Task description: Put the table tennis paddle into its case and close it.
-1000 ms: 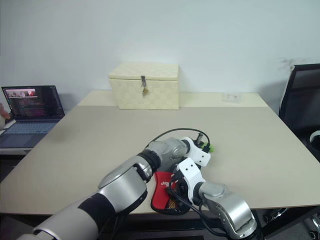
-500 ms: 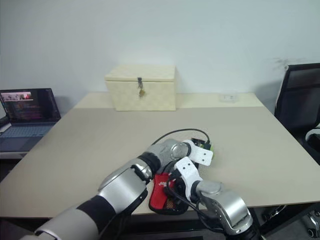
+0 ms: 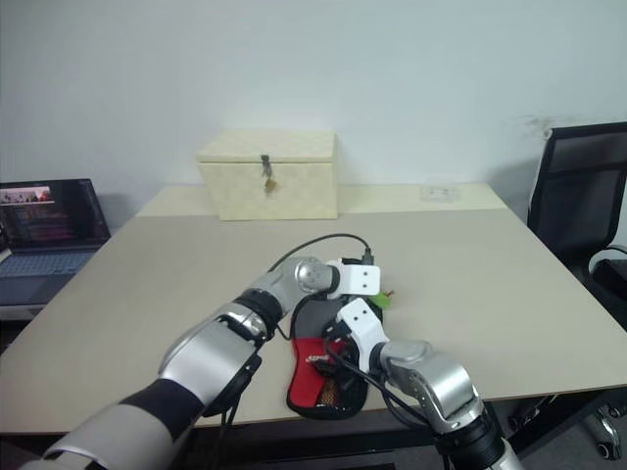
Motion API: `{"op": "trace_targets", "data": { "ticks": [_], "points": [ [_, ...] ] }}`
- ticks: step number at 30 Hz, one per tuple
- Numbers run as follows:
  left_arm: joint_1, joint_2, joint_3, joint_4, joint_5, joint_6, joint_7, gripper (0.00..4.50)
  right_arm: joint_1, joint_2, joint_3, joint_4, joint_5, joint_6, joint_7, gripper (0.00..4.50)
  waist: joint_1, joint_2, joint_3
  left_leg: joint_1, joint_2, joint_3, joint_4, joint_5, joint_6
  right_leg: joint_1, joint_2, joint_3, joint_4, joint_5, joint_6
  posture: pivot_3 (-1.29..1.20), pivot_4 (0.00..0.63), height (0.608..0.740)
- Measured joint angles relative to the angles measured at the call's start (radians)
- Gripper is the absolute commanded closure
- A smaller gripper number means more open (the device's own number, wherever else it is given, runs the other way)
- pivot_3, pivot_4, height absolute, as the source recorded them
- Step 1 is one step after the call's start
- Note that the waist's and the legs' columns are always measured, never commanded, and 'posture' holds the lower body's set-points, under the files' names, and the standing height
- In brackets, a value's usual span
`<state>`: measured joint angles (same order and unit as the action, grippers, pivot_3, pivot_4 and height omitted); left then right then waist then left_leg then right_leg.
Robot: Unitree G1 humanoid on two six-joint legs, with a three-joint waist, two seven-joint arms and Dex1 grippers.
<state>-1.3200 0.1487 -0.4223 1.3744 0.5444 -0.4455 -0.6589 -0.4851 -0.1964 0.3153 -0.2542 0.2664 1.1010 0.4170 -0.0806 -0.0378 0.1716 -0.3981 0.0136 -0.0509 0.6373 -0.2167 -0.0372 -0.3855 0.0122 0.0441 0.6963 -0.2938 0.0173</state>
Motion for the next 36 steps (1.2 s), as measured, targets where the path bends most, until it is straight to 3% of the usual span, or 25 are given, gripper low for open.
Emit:
{"op": "trace_targets", "data": {
  "ticks": [5,14,17,22,28,36],
  "points": [
    [0.000,0.021,0.059,-0.010,-0.061,-0.007,-0.034,0.63,-0.008,-0.032,-0.005,-0.014,0.018,0.002,0.033,0.00,0.003,0.000,0.001,-0.002,-0.001,0.000,0.000,0.000,0.000,-0.002,-0.001,0.000,-0.001,0.000,0.000,0.00,0.150,0.740],
    [-0.009,0.083,0.314,-0.033,-0.289,0.128,-0.014,0.63,-0.001,-0.112,-0.068,-0.082,0.075,0.082,0.064,0.00,0.016,0.000,0.003,-0.004,-0.001,0.000,-0.005,0.000,0.000,-0.003,-0.001,-0.001,-0.006,0.000,0.000,0.00,0.150,0.740],
    [-0.003,0.102,0.371,-0.042,-0.353,0.174,-0.065,0.63,0.004,-0.121,-0.085,-0.098,0.094,0.098,0.068,0.00,0.022,0.000,0.003,-0.004,-0.001,0.000,-0.008,0.000,0.000,-0.004,-0.002,-0.002,-0.008,0.000,0.000,0.00,0.150,0.740],
    [0.066,0.124,0.470,-0.092,-0.489,0.299,-0.285,0.63,0.006,-0.166,-0.141,-0.156,0.148,0.123,0.093,0.00,0.024,0.002,0.004,-0.007,-0.001,-0.001,-0.008,0.000,0.000,-0.005,-0.003,-0.002,-0.011,0.001,-0.002,0.00,0.150,0.740],
    [0.208,0.128,0.459,-0.163,-0.530,0.384,-0.488,0.63,-0.001,-0.274,-0.261,-0.258,0.250,0.137,0.162,0.00,0.029,0.003,0.005,-0.010,-0.001,-0.005,-0.008,0.000,0.000,-0.005,-0.004,-0.005,-0.013,0.002,-0.003,0.00,0.150,0.740],
    [0.244,0.106,0.358,-0.201,-0.476,0.323,-0.477,0.63,-0.038,-0.353,-0.292,-0.243,0.237,0.069,0.149,0.00,0.033,0.003,0.005,-0.010,-0.002,-0.004,-0.008,0.000,0.000,-0.005,-0.004,-0.005,-0.014,0.002,-0.003,0.00,0.150,0.740]
  ]
}}
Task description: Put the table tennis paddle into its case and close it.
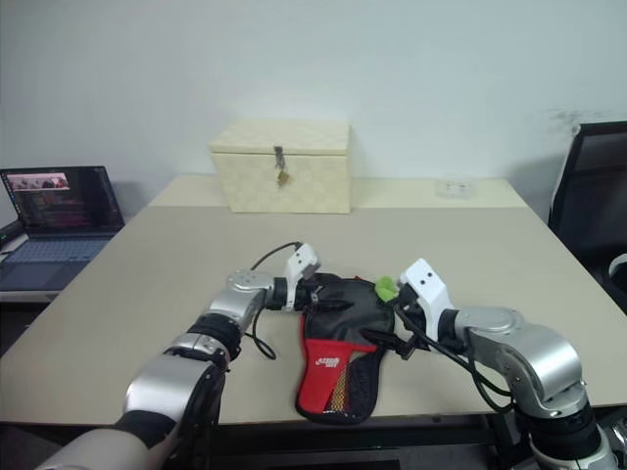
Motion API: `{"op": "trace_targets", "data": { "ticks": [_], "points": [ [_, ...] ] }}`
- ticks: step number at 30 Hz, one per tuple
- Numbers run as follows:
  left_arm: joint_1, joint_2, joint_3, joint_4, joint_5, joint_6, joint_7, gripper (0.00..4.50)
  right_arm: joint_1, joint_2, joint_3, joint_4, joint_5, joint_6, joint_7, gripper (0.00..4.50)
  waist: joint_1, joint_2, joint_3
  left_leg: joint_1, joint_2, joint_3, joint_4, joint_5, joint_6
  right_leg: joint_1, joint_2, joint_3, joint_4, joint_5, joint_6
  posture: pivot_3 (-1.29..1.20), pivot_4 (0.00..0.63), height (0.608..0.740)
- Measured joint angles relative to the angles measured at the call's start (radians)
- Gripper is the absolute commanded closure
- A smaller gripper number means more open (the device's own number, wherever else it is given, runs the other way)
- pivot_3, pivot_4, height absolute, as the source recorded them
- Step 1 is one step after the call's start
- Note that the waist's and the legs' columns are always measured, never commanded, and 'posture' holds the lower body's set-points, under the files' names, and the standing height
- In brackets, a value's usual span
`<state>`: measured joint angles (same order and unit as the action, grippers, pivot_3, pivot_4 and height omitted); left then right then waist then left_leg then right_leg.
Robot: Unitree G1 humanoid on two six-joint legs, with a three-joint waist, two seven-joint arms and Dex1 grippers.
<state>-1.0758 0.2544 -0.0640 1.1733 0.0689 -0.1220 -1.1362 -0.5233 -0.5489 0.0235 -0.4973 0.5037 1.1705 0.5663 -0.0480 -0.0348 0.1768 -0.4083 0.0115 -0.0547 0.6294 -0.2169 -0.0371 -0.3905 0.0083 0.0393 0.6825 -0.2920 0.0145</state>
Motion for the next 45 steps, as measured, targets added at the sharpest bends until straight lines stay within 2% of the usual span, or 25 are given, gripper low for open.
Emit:
{"op": "trace_targets", "data": {
  "ticks": [7,13,18,24,28,32,33,39,40,45],
  "points": [
    [0.027,-0.023,-0.041,0.009,0.035,-0.062,0.041,0.63,-0.001,0.015,0.017,0.073,-0.069,-0.068,-0.078,0.00,0.001,0.000,0.000,0.000,0.000,0.000,0.000,0.000,0.000,0.000,0.000,0.000,0.000,0.000,-0.001,0.00,0.150,0.740],
    [0.034,-0.025,-0.038,0.012,0.030,-0.064,0.054,0.63,-0.010,0.087,0.071,0.168,-0.153,-0.140,-0.154,0.00,0.002,0.000,0.000,0.000,0.000,0.000,0.001,0.000,0.000,0.000,0.000,0.000,0.000,0.001,0.000,0.00,0.150,0.740],
    [0.033,-0.031,-0.037,0.016,0.030,-0.064,0.056,0.63,-0.059,0.195,0.110,0.376,-0.238,-0.261,-0.210,0.00,0.002,0.000,0.000,0.001,0.000,0.001,0.000,0.000,0.000,0.001,0.000,0.000,0.001,0.001,-0.001,0.00,0.150,0.740],
    [0.033,-0.032,-0.037,0.016,0.029,-0.064,0.055,0.63,-0.117,0.250,0.104,0.559,-0.289,-0.363,-0.246,0.00,0.004,0.000,0.000,0.001,0.000,0.002,0.000,0.000,0.000,0.000,-0.001,0.001,0.001,0.002,-0.002,0.00,0.150,0.740],
    [0.034,-0.031,-0.037,0.015,0.028,-0.065,0.056,0.58,-0.139,0.275,0.075,0.651,-0.310,-0.400,-0.278,0.86,0.004,0.000,0.000,0.001,0.000,0.001,0.000,0.000,0.000,0.000,-0.001,0.001,0.001,0.002,-0.002,0.00,0.150,0.740],
    [0.036,-0.031,-0.036,0.015,0.025,-0.065,0.056,0.58,-0.145,0.271,0.057,0.687,-0.327,-0.403,-0.286,2.12,0.004,0.000,0.000,0.001,0.001,0.001,0.000,0.000,0.000,0.000,-0.001,0.001,0.001,0.002,-0.002,0.00,0.150,0.740],
    [0.037,-0.031,-0.036,0.015,0.024,-0.066,0.057,0.58,-0.145,0.268,0.054,0.689,-0.326,-0.403,-0.281,2.59,0.004,0.001,0.000,0.001,0.001,0.001,0.000,0.000,0.000,0.000,-0.001,0.001,0.001,0.002,-0.002,0.00,0.150,0.740],
    [0.042,-0.035,-0.036,0.014,0.017,-0.069,0.057,0.58,-0.145,0.256,0.054,0.688,-0.325,-0.399,-0.257,4.33,0.013,0.001,0.000,0.001,0.000,0.001,0.001,0.000,0.000,0.001,-0.001,0.001,0.002,0.002,-0.002,0.00,0.150,0.740],
    [0.044,-0.037,-0.036,0.014,0.016,-0.075,0.056,0.58,-0.145,0.248,0.054,0.686,-0.325,-0.397,-0.254,4.49,0.017,0.001,0.000,0.001,0.000,0.001,0.001,0.000,0.000,0.001,-0.002,0.000,0.002,0.002,-0.002,0.00,0.150,0.740],
    [0.048,-0.054,-0.037,0.014,0.010,-0.087,0.028,0.58,-0.145,0.205,0.021,0.654,-0.324,-0.368,-0.250,4.49,0.026,0.001,0.000,0.000,0.000,0.000,0.001,0.000,0.000,0.001,-0.005,-0.001,0.000,0.002,0.000,0.00,0.150,0.740]
  ]
}}
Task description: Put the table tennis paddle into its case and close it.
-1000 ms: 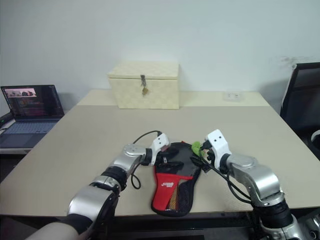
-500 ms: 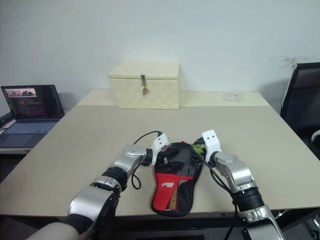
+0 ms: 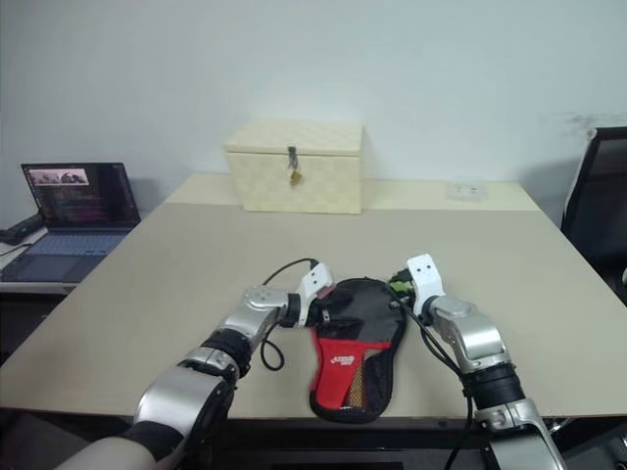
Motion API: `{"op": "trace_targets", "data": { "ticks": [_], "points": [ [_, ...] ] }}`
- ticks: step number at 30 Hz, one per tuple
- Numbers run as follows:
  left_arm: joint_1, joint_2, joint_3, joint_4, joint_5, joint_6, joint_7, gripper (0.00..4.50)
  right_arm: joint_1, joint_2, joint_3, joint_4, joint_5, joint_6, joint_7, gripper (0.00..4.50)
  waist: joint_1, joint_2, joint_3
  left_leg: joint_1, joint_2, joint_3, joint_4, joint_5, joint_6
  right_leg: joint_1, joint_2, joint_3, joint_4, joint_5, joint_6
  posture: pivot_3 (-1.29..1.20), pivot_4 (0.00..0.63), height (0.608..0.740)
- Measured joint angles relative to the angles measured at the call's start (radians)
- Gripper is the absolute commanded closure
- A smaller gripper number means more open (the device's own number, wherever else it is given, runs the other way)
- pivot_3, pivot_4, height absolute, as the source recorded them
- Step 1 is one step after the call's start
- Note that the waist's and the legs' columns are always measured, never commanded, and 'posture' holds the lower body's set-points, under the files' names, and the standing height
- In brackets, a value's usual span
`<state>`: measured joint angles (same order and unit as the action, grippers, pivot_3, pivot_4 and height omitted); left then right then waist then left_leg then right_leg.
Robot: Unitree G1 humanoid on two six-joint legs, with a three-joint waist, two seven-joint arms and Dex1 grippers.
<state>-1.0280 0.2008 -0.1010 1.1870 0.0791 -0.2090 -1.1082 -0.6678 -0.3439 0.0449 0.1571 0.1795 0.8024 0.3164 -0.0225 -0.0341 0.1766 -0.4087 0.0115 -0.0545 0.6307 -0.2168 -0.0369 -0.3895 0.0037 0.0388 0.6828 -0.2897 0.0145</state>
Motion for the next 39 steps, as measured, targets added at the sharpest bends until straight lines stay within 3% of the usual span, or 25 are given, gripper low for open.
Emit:
{"op": "trace_targets", "data": {
  "ticks": [10,24,39],
  "points": [
    [0.002,-0.011,-0.010,0.000,0.002,-0.017,-0.023,0.58,0.015,0.041,-0.109,-0.058,0.048,0.132,-0.053,4.49,-0.009,0.000,0.000,0.001,0.000,0.001,-0.001,0.000,0.000,0.000,0.001,0.001,0.000,0.000,0.000,0.00,0.150,0.740],
    [0.003,-0.002,-0.050,-0.003,0.010,-0.094,-0.174,0.58,0.032,0.055,-0.105,-0.101,0.069,0.190,-0.063,4.49,-0.009,0.001,0.000,0.000,-0.001,0.001,-0.001,0.000,0.000,0.000,0.001,0.001,0.000,0.000,0.000,0.00,0.150,0.740],
    [0.004,-0.009,-0.071,0.025,0.031,-0.170,-0.133,0.58,0.135,-0.009,-0.118,-0.250,0.086,0.266,-0.056,4.49,-0.004,0.004,-0.003,0.002,-0.001,0.001,0.000,0.000,0.000,0.002,0.001,0.001,0.000,0.000,0.001,0.00,0.150,0.740]
  ]
}}
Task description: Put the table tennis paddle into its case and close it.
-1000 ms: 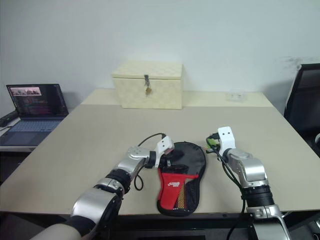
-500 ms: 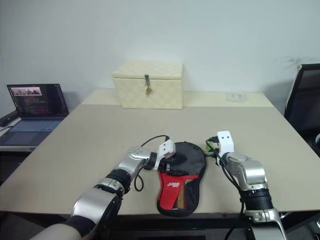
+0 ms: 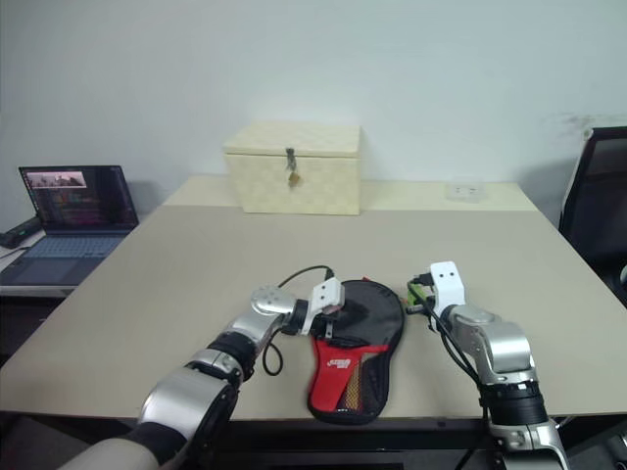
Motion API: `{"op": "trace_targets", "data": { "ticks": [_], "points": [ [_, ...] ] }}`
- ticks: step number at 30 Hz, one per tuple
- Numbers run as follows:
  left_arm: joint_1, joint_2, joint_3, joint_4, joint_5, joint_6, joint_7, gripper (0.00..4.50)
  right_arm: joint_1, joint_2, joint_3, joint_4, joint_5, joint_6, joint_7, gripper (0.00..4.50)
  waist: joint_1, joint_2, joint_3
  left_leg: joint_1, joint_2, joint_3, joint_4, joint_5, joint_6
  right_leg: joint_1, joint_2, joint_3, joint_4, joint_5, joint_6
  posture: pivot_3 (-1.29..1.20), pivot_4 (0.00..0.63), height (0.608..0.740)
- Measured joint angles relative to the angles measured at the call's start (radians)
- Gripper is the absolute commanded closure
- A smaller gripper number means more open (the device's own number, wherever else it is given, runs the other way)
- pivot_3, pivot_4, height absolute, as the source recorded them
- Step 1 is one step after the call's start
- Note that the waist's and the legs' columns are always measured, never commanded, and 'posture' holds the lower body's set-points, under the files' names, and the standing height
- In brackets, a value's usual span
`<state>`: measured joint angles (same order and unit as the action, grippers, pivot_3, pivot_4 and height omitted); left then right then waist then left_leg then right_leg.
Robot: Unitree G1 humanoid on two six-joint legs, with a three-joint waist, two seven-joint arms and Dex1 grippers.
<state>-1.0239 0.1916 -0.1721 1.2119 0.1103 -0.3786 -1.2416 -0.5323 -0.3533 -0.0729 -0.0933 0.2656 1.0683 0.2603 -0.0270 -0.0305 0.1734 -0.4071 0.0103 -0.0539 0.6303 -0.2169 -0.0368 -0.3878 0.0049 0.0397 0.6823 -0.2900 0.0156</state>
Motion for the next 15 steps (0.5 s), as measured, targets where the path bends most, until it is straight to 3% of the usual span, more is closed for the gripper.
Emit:
{"op": "trace_targets", "data": {
  "ticks": [15],
  "points": [
    [-0.005,-0.018,-0.019,0.014,0.021,0.000,0.069,0.58,0.255,-0.296,-0.073,-0.500,0.321,0.271,0.294,4.49,0.002,0.001,-0.003,0.009,-0.001,-0.001,0.000,0.000,0.000,0.011,0.000,0.000,-0.003,-0.003,0.006,0.00,0.150,0.740]
  ]
}}
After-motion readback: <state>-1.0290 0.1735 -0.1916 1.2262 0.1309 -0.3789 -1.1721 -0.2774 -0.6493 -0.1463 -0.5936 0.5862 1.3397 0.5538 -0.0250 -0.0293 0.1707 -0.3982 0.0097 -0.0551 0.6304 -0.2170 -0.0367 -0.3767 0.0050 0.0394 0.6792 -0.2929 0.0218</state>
